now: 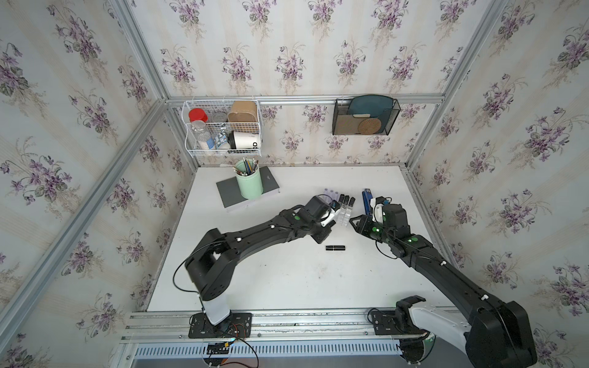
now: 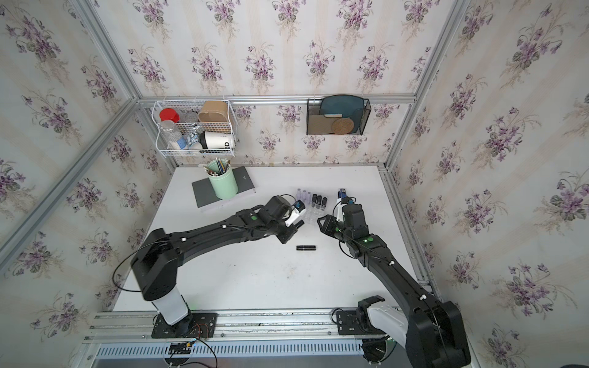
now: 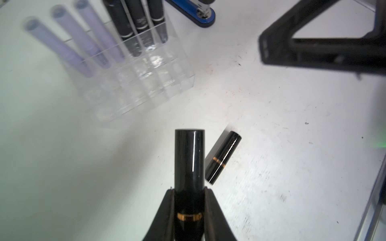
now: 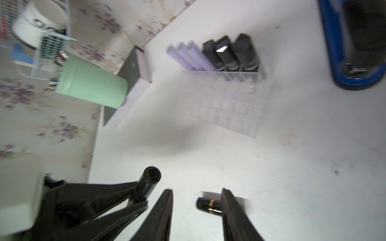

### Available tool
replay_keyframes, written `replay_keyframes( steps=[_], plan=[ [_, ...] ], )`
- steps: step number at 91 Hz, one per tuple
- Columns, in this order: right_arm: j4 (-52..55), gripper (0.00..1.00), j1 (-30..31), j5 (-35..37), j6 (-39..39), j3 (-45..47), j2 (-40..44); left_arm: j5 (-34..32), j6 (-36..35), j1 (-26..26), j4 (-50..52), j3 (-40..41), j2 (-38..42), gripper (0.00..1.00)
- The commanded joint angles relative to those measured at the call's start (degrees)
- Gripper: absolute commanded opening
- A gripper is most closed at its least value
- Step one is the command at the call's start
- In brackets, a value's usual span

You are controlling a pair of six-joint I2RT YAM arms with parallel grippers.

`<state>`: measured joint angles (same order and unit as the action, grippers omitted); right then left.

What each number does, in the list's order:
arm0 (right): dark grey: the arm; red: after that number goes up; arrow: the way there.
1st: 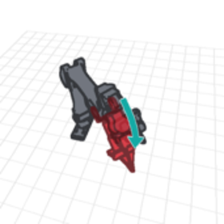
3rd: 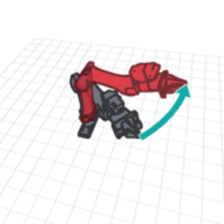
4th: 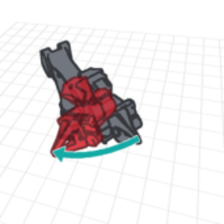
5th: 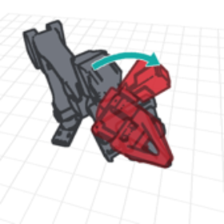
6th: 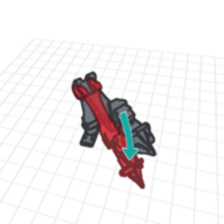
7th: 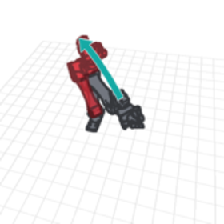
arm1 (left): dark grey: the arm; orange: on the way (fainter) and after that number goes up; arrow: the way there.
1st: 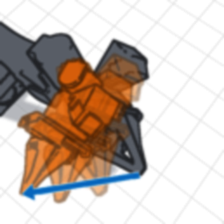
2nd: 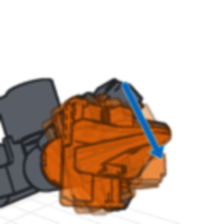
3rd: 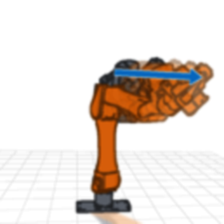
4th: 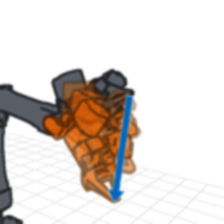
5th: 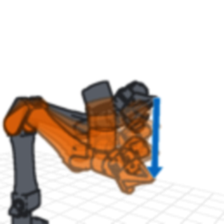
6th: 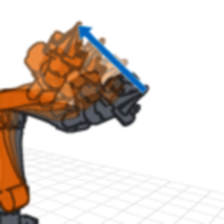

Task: Arrange the lipsticks in the organizer
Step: Pick up the lipstick at the center of the board.

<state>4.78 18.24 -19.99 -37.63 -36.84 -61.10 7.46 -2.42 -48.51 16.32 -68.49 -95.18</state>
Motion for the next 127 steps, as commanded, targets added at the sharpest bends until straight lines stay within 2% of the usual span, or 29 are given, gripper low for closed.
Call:
replay_keyframes(
  steps=[1, 5, 9, 24, 42, 47, 63, 99, 107, 121, 127],
  plan=[
    [-8.8, 0.44, 1.8, -12.7, -6.4, -1.3, 0.9, 9.6, 4.0, 2.7, -22.5, 12.9, 10.7, 0.06],
    [-9.3, 0.44, 3.7, -13.2, -6.7, -2.9, 0.9, 10.5, 5.1, 3.0, -33.4, 19.8, 15.2, 0.06],
    [-8.7, 0.44, 6.1, -12.7, -6.1, -4.8, 0.5, 11.3, 6.3, 3.3, -40.1, 24.1, 18.0, 0.06],
    [-4.8, 0.45, 14.4, -9.7, -3.0, -11.4, -3.1, 12.8, 8.1, 4.0, -44.9, 27.4, 21.1, 0.05],
    [-2.3, 0.44, 15.6, -7.3, -1.8, -13.6, -3.8, 12.8, 8.7, 4.3, -46.0, 28.4, 23.6, 0.03],
    [-1.7, 0.43, 15.6, -7.3, -1.6, -14.3, -3.9, 14.5, 8.7, 4.3, -46.1, 28.5, 23.8, 0.03],
    [-0.4, 0.36, 15.7, -7.2, -1.8, -16.1, -6.2, 15.2, 8.8, 4.3, -45.8, 28.2, 23.8, 0.02],
    [-2.4, 0.28, 15.7, -7.3, -4.4, -17.5, -9.7, 14.2, 9.5, 4.3, -44.6, 27.9, 24.0, 0.03],
    [-3.5, 0.25, 15.6, -6.7, -5.5, -17.3, -10.2, 13.3, 11.1, 4.3, -43.9, 27.5, 24.0, 0.13],
    [-7.0, 0.21, 14.8, -4.3, -7.7, -16.3, -11.3, 11.9, 15.8, 5.7, -42.0, 28.4, 26.2, 0.60],
    [-9.0, 0.19, 13.6, -3.7, -9.1, -15.6, -11.9, 11.8, 17.9, 7.6, -41.6, 30.2, 28.8, 0.75]
  ],
)
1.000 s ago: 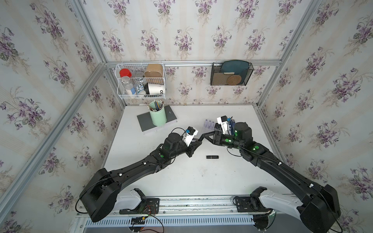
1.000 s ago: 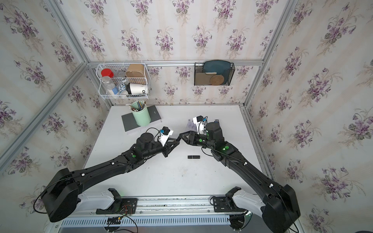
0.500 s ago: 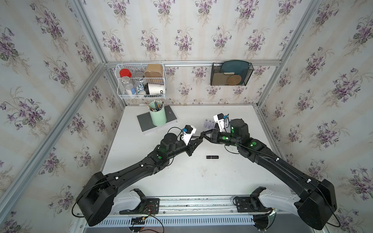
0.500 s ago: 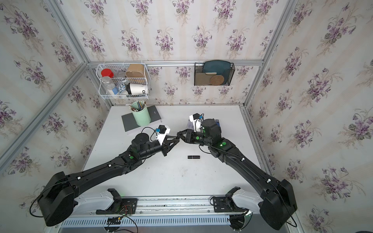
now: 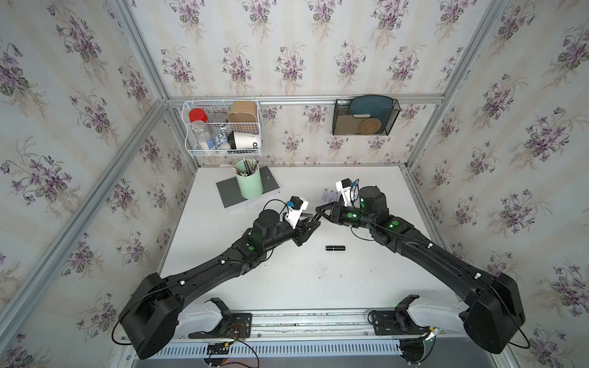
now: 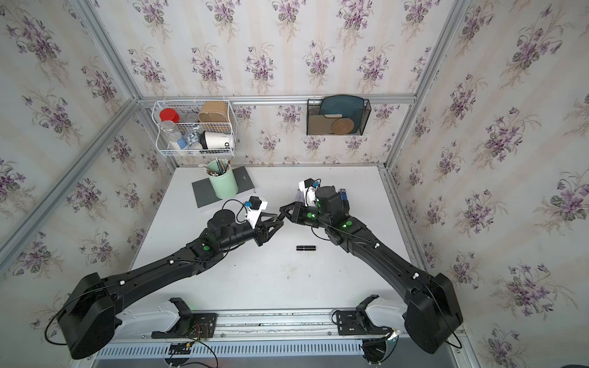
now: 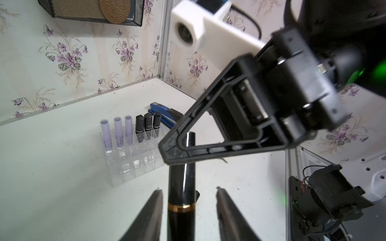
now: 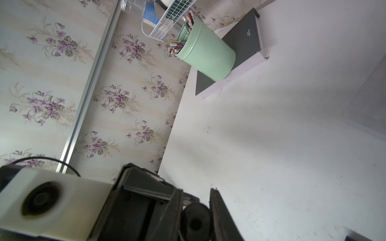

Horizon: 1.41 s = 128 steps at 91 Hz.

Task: Arrange the lipsticks in the organizer
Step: Pick up the lipstick at the center of the board, then place the lipstick in the storage box.

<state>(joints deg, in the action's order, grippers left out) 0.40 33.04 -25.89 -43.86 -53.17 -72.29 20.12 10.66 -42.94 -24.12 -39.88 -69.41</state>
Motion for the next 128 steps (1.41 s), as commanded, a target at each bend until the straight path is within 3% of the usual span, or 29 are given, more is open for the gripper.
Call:
replay_keyframes(
  steps=[1, 23, 34, 46, 55, 62, 76, 128],
  plan=[
    [-5.1, 0.19, -1.3, 2.2, -3.1, 0.9, -0.9, -0.9, 5.1, 2.4, -1.1, 2.0, 3.5, 0.76],
    [-11.7, 0.17, -7.3, 2.4, -7.3, 4.8, -4.0, -4.6, 8.9, 10.3, 6.9, 5.5, 12.5, 0.79],
    [-11.2, 0.16, -7.7, 6.7, -5.1, 5.1, -6.1, -11.8, 10.2, 12.7, 14.9, 4.2, 11.3, 0.76],
    [-9.1, 0.14, -6.2, 23.8, 1.9, 5.5, -6.8, -16.8, 14.0, 16.6, 23.4, 2.5, 6.5, 0.73],
    [-9.2, 0.14, 1.7, 44.0, 13.1, 4.1, -8.2, -15.7, 16.0, 18.7, 23.5, 3.6, 5.6, 0.72],
    [-11.4, 0.13, 4.5, 50.6, 18.8, 3.1, -11.2, -15.6, 16.1, 19.3, 23.0, 4.5, 5.8, 0.72],
    [-17.9, 0.12, 5.6, 54.6, 24.2, 2.5, -17.0, -14.5, 15.7, 20.9, 22.8, 5.2, 5.7, 0.72],
    [-23.2, 0.12, 6.0, 55.7, 33.0, -7.2, -30.6, -11.4, 16.4, 23.8, 23.5, 6.1, 5.3, 0.72]
  ],
)
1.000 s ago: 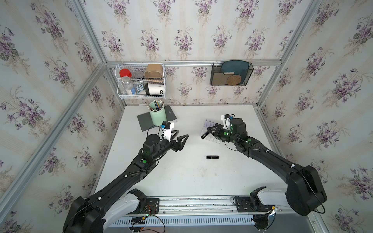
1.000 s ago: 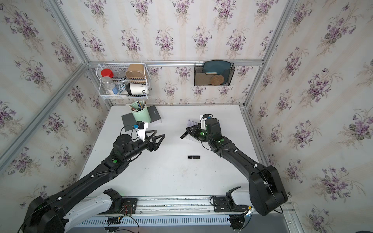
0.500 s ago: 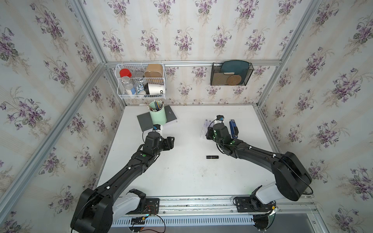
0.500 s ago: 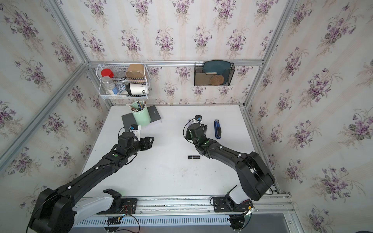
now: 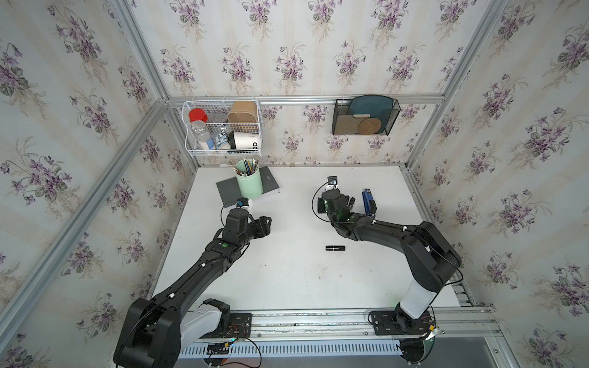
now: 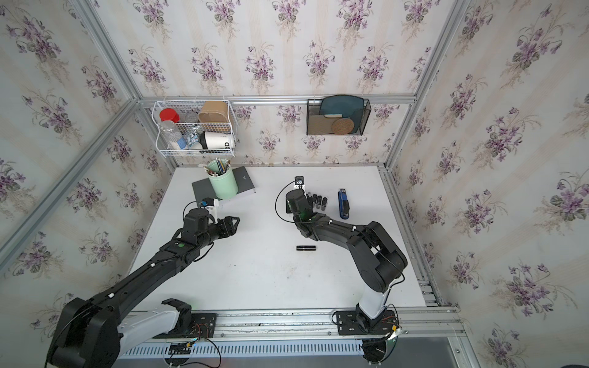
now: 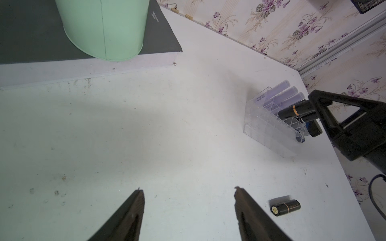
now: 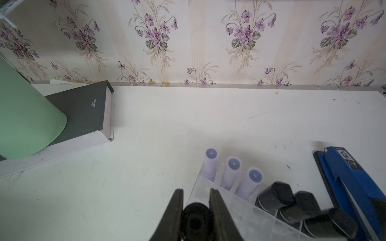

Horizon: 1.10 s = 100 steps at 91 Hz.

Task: Arrange the lipsticks in the organizer
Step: Place the lipstick in the storage box.

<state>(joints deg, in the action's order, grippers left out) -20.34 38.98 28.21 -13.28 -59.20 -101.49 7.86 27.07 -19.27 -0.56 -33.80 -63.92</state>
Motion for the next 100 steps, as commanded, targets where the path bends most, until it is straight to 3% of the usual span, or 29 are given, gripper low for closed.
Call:
replay_keyframes(
  steps=[1, 100],
  plan=[
    [-2.5, 0.11, 0.1, 1.7, 2.6, -1.2, -1.5, 0.9, 0.0, 0.1, 0.0, 0.0, -0.1, 0.72],
    [-5.3, 0.12, -2.2, 1.0, 2.4, -3.0, -8.6, 2.3, 0.2, 0.3, 0.6, 0.1, -0.3, 0.71]
  ],
)
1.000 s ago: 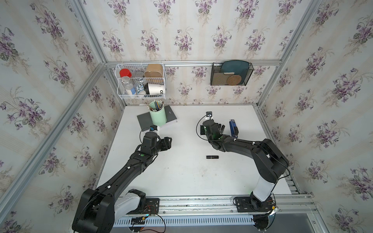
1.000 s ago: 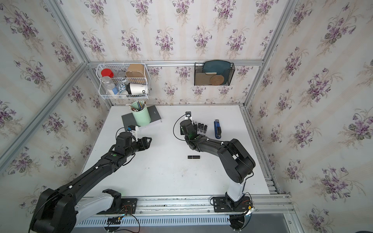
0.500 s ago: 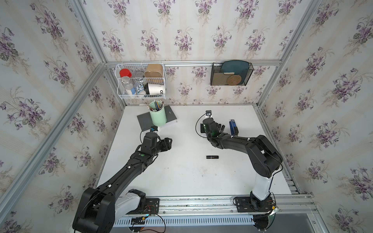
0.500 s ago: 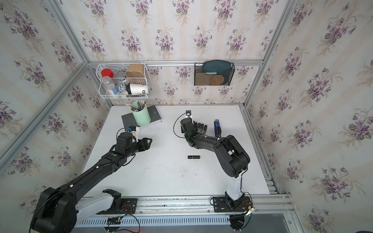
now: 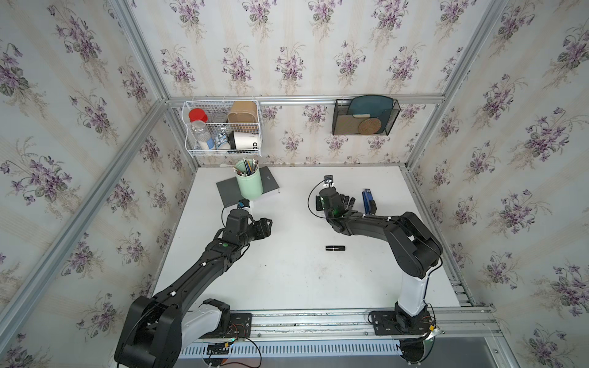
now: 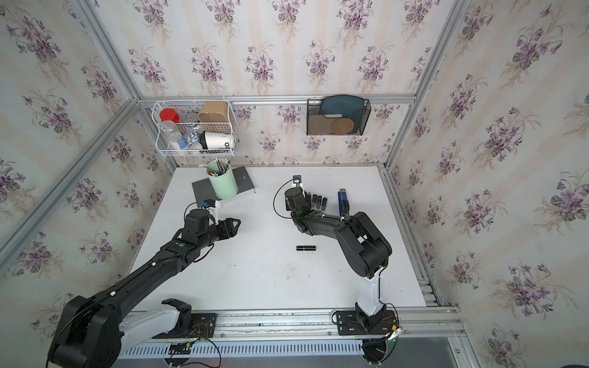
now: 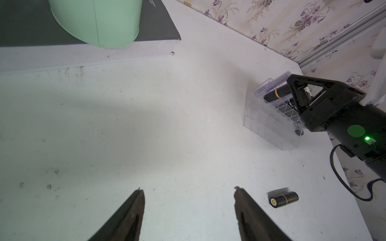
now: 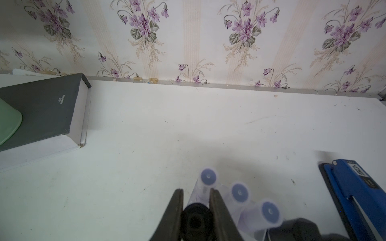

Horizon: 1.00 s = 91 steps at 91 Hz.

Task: Arrange the lipsticks in the organizer
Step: Place the lipstick in the storage box.

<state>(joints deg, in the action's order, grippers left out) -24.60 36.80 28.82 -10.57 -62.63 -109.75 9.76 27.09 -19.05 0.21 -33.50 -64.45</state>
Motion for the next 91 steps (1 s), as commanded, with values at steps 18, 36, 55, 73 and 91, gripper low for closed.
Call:
replay_keyframes(
  steps=[18, 36, 55, 73, 91],
  plan=[
    [-0.7, 0.21, -0.1, 0.2, -0.4, 0.3, 0.3, 0.7, 0.2, 0.0, 0.1, -0.5, 0.4, 0.71],
    [1.1, 0.39, 0.0, -0.4, -1.3, 0.7, 4.4, 3.7, -0.8, 0.0, -0.1, -1.4, 0.4, 0.71],
    [6.8, 0.43, 0.0, -2.1, -4.3, 3.7, 13.0, 3.9, -2.9, -0.9, 1.2, -2.9, 1.2, 0.71],
    [21.8, 0.46, 0.0, -11.5, -12.1, 13.3, 26.0, 1.7, -5.7, -3.9, 3.3, -3.0, 3.0, 0.71],
    [35.3, 0.53, -2.2, -28.2, -17.0, 21.0, 35.1, 0.7, -3.0, -10.3, -1.0, -2.1, -1.7, 0.70]
  ],
)
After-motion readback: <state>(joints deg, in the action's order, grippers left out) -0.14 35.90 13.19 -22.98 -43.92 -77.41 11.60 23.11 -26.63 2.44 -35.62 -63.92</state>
